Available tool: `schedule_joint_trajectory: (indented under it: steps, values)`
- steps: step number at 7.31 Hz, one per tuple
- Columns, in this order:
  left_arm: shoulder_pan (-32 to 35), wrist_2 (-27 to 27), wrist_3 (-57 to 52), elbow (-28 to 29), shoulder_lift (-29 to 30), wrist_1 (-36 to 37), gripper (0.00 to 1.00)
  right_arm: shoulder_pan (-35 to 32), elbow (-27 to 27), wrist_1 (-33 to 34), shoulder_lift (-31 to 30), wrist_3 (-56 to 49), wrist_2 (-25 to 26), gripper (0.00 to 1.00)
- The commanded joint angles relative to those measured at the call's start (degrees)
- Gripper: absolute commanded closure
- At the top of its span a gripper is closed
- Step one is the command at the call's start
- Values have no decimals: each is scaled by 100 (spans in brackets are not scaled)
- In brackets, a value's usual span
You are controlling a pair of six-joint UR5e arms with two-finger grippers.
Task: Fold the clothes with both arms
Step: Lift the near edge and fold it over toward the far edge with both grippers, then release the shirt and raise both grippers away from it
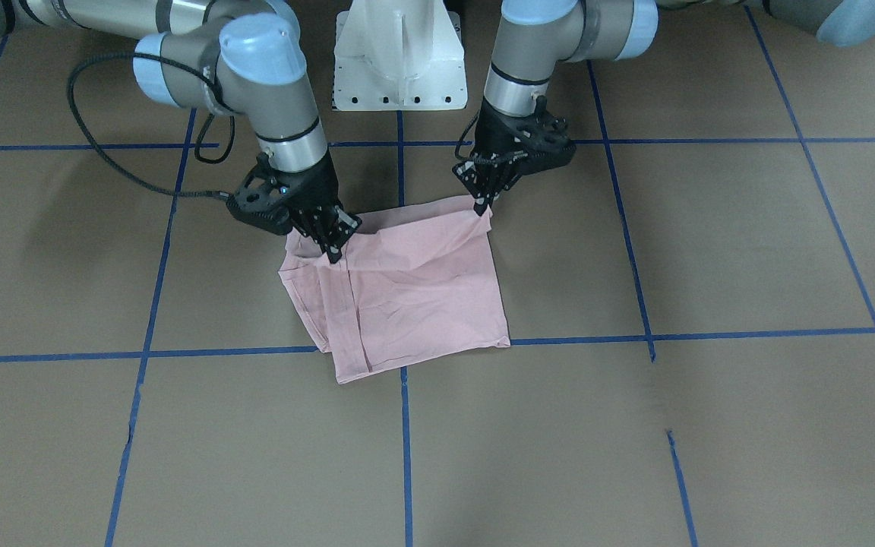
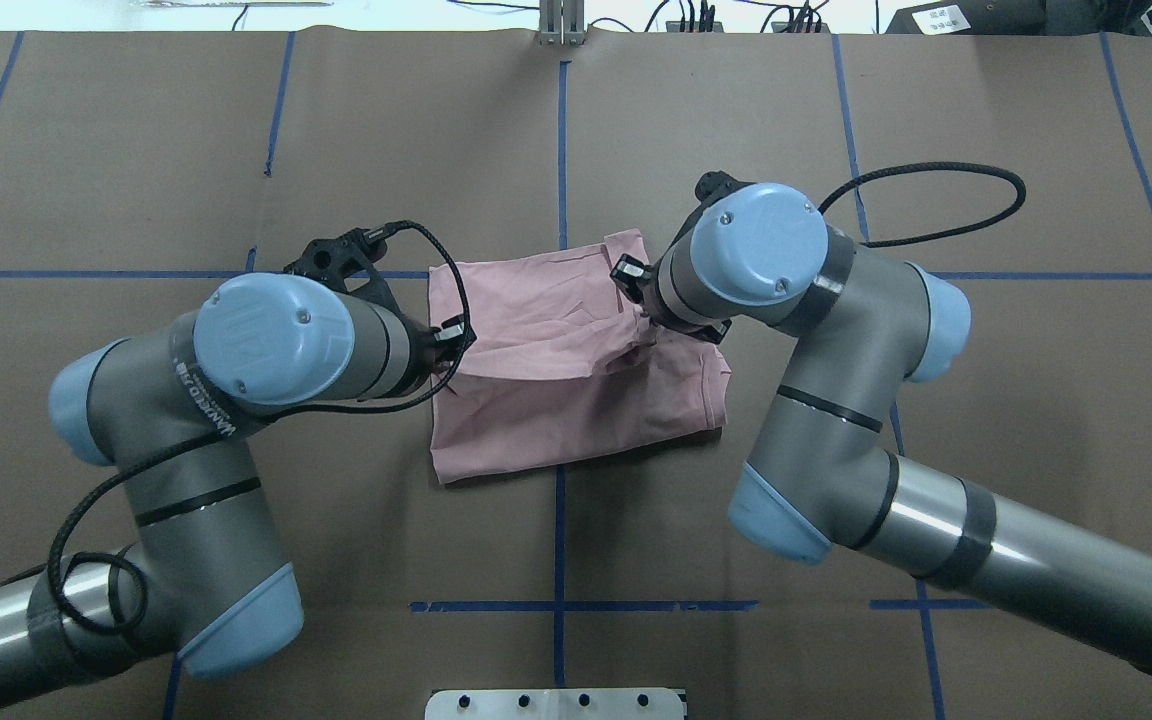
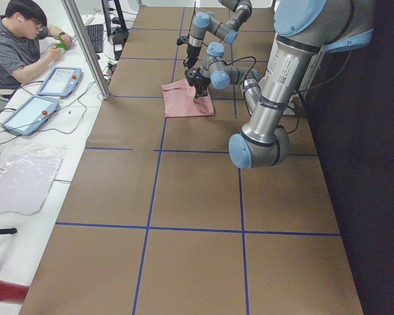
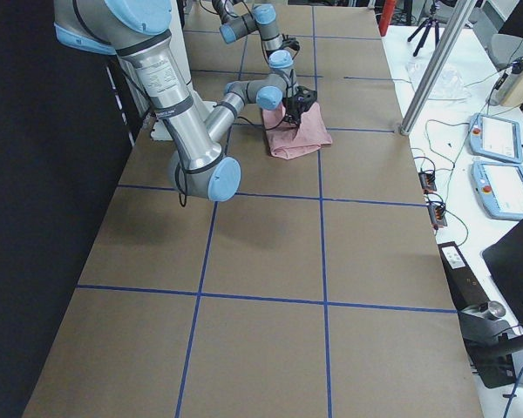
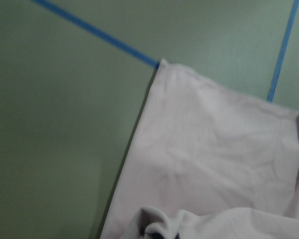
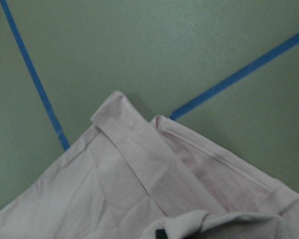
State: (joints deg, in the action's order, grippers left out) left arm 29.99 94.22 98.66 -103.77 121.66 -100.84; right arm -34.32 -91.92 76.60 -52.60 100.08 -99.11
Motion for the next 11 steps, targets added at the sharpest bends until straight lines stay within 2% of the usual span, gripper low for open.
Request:
schedule_joint_trajectory:
  steps: [1,2,3,6,7,8,9,10,11]
  values:
    - [664,0,-301,1336,497,-863,93,-495,1828,-1239,730,-59,-56,100]
    - [927,0,-600,1829,542,-1345,1,-636,2610,-1487,1125,-216,14,9]
    - [1208,18,-925,2078,586,-1646,0,-863,2905,-1498,1303,-679,-11,0]
    - [1360,44,-1112,2098,604,-1667,0,-1216,3013,-1507,1313,-972,-90,0]
    - [1509,314,-1182,2098,595,-1649,0,-1478,2996,-1472,1244,-1591,-308,0]
    - [1745,978,-1635,2028,560,-1588,0,-1794,2961,-1420,1026,-2354,-632,0]
    - [2017,1289,-1936,1766,412,-1561,0,-2197,2856,-1385,658,-3319,-1045,0]
    - [2107,1336,-2287,1329,-24,-1465,0,-2602,2516,-1219,132,-4486,-1310,0]
    - [2386,1502,-3143,881,-316,-1134,0,-3067,2060,-730,-395,-5707,-1687,0]
